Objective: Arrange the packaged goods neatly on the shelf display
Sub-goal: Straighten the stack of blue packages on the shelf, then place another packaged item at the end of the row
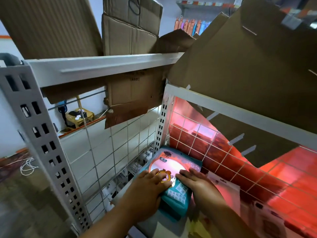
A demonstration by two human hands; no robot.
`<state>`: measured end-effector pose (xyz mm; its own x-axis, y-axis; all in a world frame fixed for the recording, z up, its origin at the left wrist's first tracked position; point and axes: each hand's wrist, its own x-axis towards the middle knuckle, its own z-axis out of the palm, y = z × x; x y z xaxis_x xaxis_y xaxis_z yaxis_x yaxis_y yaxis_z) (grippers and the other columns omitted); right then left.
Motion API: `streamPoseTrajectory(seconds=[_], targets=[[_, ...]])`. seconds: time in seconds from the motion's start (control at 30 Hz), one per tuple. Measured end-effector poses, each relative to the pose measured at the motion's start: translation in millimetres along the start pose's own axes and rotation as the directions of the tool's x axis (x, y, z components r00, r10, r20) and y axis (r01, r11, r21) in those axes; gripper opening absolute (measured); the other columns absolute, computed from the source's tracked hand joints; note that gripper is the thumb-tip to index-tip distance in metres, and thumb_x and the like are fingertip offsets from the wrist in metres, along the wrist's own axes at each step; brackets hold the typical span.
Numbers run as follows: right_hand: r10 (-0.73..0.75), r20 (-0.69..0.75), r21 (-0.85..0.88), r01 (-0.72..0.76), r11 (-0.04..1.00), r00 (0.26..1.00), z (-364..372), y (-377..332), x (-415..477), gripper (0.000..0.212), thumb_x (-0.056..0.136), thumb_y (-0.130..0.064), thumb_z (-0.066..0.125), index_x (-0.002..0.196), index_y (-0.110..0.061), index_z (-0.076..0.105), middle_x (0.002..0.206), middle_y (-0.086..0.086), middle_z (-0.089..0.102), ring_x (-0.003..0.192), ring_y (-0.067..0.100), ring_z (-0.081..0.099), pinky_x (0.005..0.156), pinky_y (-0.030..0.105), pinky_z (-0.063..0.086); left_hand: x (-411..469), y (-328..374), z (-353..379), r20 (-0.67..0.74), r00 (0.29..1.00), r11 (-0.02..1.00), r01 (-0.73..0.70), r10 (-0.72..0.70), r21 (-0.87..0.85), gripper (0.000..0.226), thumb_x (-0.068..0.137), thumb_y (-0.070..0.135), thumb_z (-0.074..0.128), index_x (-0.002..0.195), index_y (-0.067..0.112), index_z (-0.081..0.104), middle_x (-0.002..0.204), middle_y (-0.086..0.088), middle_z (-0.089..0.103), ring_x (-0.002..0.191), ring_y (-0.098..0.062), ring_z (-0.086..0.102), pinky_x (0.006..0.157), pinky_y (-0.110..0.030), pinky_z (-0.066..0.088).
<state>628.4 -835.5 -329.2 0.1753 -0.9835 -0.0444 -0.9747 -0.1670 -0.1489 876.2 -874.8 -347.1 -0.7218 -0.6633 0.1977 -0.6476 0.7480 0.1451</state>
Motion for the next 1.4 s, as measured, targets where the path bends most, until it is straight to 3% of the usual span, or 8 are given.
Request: streamPoseTrajectory(seconds=[0.47,0.67,0.77,0.9,1.03,1.13,1.23,1.4], targets=[[0.005,0.041,-0.034,-0.004,0.999,0.999,-5,-2,0,0.072,0.097,-0.030,0.058,0.152,-0.054,0.017,0.162,-0.027,0.008,0.152,0.009,0.000,0.124,0.032,0.003,-1,0,-3,0.066,0.998,0.998,0.027,-0.023,-0.053,0.061,0.091,0.040,0.039,0.151,0.042,0.032,0.163,0.008,0.030,0.153,-0.018,0.019,0.122,-0.038,0.008],[-0.024,-0.002,-0.013,0.023,1.000,1.000,-11,-3,3,0.059,0.102,-0.028,0.049,0.152,-0.049,0.027,0.160,-0.026,0.014,0.152,0.010,0.004,0.122,0.027,0.002,4,4,-13,0.070,0.997,0.997,0.029,-0.024,-0.075,0.058,0.087,0.038,0.035,0.145,0.040,0.041,0.155,0.010,0.039,0.146,-0.017,0.029,0.120,-0.041,0.022],[0.015,-0.088,0.150,-0.002,0.989,0.996,-20,-11,4,0.049,0.100,-0.018,0.054,0.144,-0.039,0.049,0.153,-0.022,0.033,0.148,0.010,0.024,0.122,0.027,0.018,11,6,-25,0.030,0.999,0.996,0.037,-0.035,-0.080,0.051,0.092,0.044,0.035,0.141,0.039,0.049,0.145,0.012,0.050,0.133,-0.013,0.043,0.110,-0.040,0.033],[0.055,-0.264,0.108,-0.027,0.994,0.963,-38,-17,-4,0.046,0.096,-0.020,0.061,0.139,-0.035,0.056,0.142,-0.014,0.056,0.126,0.008,0.053,0.108,0.030,0.043,28,13,-48,-0.083,0.996,0.984,0.030,-0.045,-0.176,0.050,0.098,0.058,0.041,0.144,0.040,0.048,0.145,0.017,0.052,0.131,-0.007,0.046,0.109,-0.032,0.032],[0.191,-0.345,0.239,-0.110,0.965,0.919,-66,-17,-21,0.037,0.093,-0.050,0.060,0.127,-0.035,0.063,0.124,-0.017,0.065,0.110,0.001,0.057,0.098,0.032,0.048,52,29,-72,-0.189,0.982,0.959,-0.044,-0.010,-0.280,0.047,0.096,0.058,0.050,0.140,0.042,0.053,0.140,0.020,0.056,0.120,0.005,0.047,0.099,-0.014,0.030],[0.210,-0.422,0.334,-0.064,0.940,0.882,-97,-15,-50,0.033,0.088,-0.049,0.062,0.117,-0.033,0.067,0.110,-0.021,0.067,0.101,-0.001,0.061,0.089,0.030,0.051,70,53,-95,-0.276,0.959,0.908,-0.170,0.063,-0.383,0.040,0.092,0.048,0.063,0.131,0.043,0.059,0.123,0.034,0.056,0.105,0.020,0.043,0.089,0.000,0.031],[0.273,-0.521,0.334,-0.101,0.937,0.809,-130,-13,-98,0.032,0.084,-0.034,0.070,0.116,-0.037,0.066,0.108,-0.026,0.067,0.099,-0.009,0.057,0.085,0.015,0.044,86,90,-114,-0.312,0.940,0.825,-0.284,0.139,-0.488,0.042,0.091,0.050,0.058,0.132,0.039,0.061,0.122,0.026,0.061,0.110,0.009,0.056,0.092,-0.015,0.049],[0.349,-0.595,0.244,-0.251,0.937,0.724,-179,-5,-190,0.033,0.086,-0.043,0.061,0.114,-0.027,0.069,0.113,-0.009,0.069,0.105,0.010,0.061,0.092,0.026,0.045,99,174,-148,-0.422,0.856,0.766,-0.478,0.298,-0.430,0.050,0.091,0.054,0.053,0.135,0.032,0.061,0.131,0.011,0.063,0.119,-0.005,0.059,0.099,-0.026,0.049]])
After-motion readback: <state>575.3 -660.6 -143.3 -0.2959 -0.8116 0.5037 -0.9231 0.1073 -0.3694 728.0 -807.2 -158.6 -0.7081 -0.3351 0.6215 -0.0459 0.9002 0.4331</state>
